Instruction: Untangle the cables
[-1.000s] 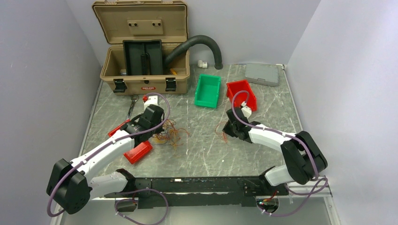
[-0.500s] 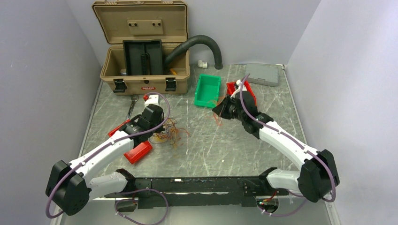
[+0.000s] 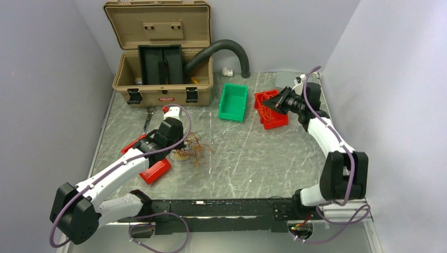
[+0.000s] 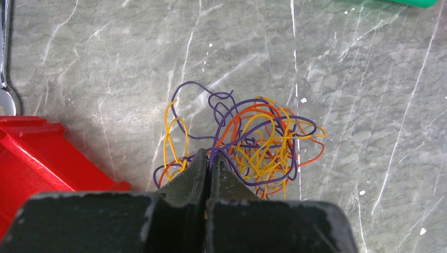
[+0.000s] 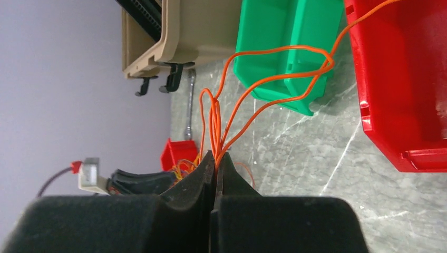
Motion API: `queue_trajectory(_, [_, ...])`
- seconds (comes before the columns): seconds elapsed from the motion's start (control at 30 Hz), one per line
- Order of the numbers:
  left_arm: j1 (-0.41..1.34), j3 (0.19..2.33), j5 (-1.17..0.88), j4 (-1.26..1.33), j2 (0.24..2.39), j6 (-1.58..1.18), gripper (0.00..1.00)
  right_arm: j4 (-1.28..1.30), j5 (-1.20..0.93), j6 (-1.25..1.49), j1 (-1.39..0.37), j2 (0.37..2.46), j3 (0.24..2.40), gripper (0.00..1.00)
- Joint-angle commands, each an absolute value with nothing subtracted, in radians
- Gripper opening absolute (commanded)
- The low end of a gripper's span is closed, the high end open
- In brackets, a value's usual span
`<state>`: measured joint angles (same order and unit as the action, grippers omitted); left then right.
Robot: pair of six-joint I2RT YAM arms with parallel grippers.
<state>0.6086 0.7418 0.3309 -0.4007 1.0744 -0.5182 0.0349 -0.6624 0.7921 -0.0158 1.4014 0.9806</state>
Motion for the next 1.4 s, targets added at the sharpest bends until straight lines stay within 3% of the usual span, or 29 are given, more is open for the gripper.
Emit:
queue_trajectory(0.0, [0.618,0.766,0.296,-0.367,1.075,-0.491,0.00,-0.137,-0.821,0.959,0.040,1.477,1.006,0.00])
queue_trajectory(0.3, [0.630,0.744,0.288,-0.347,1.090,-0.514,0.00,-0.275,-0.822,1.107,0.081,1.719,1.068,0.00])
queue_trajectory(0.53, [0.639,0.736,0.300,-0.354,1.089,-0.516,0.00,0.038,-0.666,0.949,0.094,1.844,1.248,0.00])
queue_trajectory(0.9, [0.644,0.747,0.322,-0.369,1.124,-0.500,0.00,0.314,-0.325,0.677,0.086,1.999,1.443,0.00])
queue_trajectory(1.27, [0.652,0.758,0.314,-0.365,1.142,-0.500,0.00,0.494,-0.001,0.511,-0.095,2.109,1.626,0.00])
queue_trajectory(1.37, [0.654,0.753,0.321,-0.369,1.133,-0.500,0.00,0.454,-0.004,0.498,-0.101,2.060,1.576,0.19])
